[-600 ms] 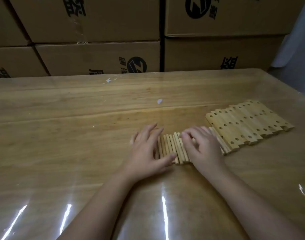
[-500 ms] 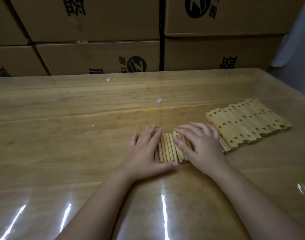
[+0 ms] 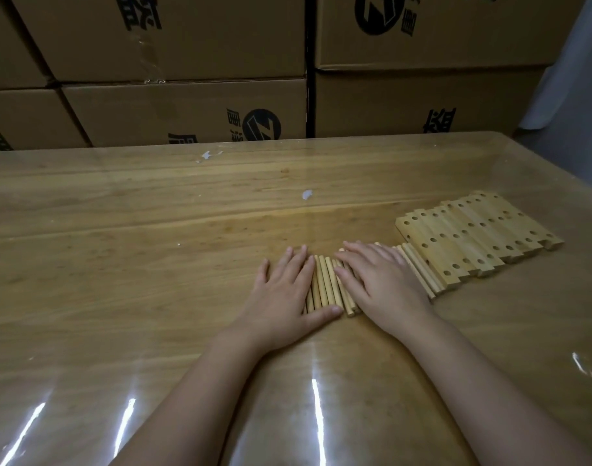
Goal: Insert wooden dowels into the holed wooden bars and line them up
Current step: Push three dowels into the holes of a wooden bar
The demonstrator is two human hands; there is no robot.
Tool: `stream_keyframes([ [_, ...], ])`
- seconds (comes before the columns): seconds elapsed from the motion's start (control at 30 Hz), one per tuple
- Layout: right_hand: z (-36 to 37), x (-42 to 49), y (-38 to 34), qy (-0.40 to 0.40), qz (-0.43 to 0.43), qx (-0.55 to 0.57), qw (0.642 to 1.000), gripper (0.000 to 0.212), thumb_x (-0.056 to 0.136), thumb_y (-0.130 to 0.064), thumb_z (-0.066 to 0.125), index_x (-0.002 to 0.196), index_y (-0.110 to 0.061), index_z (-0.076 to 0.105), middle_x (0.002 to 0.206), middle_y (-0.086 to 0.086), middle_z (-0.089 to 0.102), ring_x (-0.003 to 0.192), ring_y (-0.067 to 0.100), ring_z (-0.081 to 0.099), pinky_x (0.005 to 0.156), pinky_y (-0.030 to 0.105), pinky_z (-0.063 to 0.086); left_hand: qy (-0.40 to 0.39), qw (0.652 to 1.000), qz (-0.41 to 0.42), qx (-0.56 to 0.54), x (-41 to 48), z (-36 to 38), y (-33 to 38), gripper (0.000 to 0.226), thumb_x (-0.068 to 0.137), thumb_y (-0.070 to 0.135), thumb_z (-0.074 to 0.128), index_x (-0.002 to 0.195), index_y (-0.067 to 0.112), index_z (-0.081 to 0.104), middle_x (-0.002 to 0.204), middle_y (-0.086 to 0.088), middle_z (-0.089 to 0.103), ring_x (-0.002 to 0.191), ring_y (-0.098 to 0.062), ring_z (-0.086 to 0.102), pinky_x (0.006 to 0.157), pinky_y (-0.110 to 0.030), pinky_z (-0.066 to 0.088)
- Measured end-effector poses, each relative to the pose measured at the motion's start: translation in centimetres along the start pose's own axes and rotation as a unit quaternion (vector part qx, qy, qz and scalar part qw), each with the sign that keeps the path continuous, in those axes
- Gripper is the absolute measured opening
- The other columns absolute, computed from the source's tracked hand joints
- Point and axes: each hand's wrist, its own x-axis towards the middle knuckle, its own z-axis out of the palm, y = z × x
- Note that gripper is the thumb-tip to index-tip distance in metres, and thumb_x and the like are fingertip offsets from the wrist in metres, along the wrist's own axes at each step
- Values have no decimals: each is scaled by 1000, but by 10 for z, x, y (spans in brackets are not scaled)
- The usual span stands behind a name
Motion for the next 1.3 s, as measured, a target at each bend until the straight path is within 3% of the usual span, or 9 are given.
stream_keyframes([
  [0.13, -2, -1, -1, 27, 11, -4, 1000, 54, 95, -52, 18, 126, -27, 55, 136, -9, 49, 134, 11, 32, 114, 38, 10, 25, 999, 12, -24, 0, 3, -2, 101, 74, 82, 20, 153, 22, 4, 161, 5, -10, 146, -8, -13, 119, -44, -7],
  [0.27, -9, -2, -2, 118, 35, 8, 992, 54, 93, -46, 19, 114, -23, 63, 121, -7, 59, 121, 14, 45, 109, 48, 20, 50, 998, 24, -40, -2, 2, -2, 104, 70, 86, 22, 153, 24, 10, 161, 7, -7, 146, -7, -9, 119, -44, -4],
  [0.4, -17, -3, 3, 192, 100, 46, 975, 46, 94, -40, 26, 113, -19, 63, 119, -1, 59, 116, 19, 47, 106, 49, 22, 94, 983, 9, -156, -2, -2, -5, 97, 71, 89, 22, 150, 31, 23, 160, 15, 4, 145, -7, 6, 115, -37, 0],
  [0.53, -33, -3, 51, 236, 245, 76, 938, 33, 94, -36, 38, 119, -25, 56, 132, 0, 47, 128, 23, 36, 108, 51, 19, 148, 923, -40, -352, -1, -5, -12, 67, 81, 73, 43, 135, 34, 46, 154, 17, 26, 139, -4, 28, 112, -32, 23],
  [0.67, -58, -11, 136, 182, 427, 56, 884, 45, 90, -32, 46, 135, -23, 41, 146, 11, 31, 134, 33, 25, 108, 55, 22, 203, 878, -90, -424, 4, -8, -14, 16, 94, 32, 56, 108, 28, 63, 139, 7, 48, 127, -5, 43, 95, -12, 28],
  [0.77, -60, -26, 178, 101, 465, 1, 879, 53, 93, -32, 44, 143, -18, 31, 150, 15, 24, 136, 37, 20, 108, 54, 21, 198, 877, -96, -428, 3, -11, -13, 10, 93, 25, 58, 100, 24, 66, 132, 5, 52, 120, -7, 47, 96, -18, 30],
  [0.87, -55, -34, 196, 42, 460, 9, 887, 54, 94, -40, 43, 142, -19, 33, 145, 17, 32, 131, 40, 28, 105, 53, 27, 198, 880, -88, -424, 2, -12, -11, 8, 93, 23, 59, 96, 23, 66, 128, 5, 53, 117, -6, 47, 96, -18, 30],
  [1.13, -69, -23, 213, 64, 503, 57, 860, 48, 93, -39, 47, 134, -14, 47, 135, 18, 44, 124, 41, 35, 103, 51, 33, 192, 889, -76, -410, 2, -11, -11, 6, 92, 28, 59, 92, 32, 64, 127, 11, 52, 120, -6, 48, 98, -22, 32],
  [1.3, -65, -24, 220, 78, 510, 133, 846, 40, 92, -37, 51, 125, -15, 57, 128, 16, 52, 115, 37, 45, 95, 49, 41, 141, 940, -52, -307, 2, -6, -13, 30, 90, 42, 58, 117, 30, 62, 139, 12, 43, 129, -11, 40, 111, -37, 28],
])
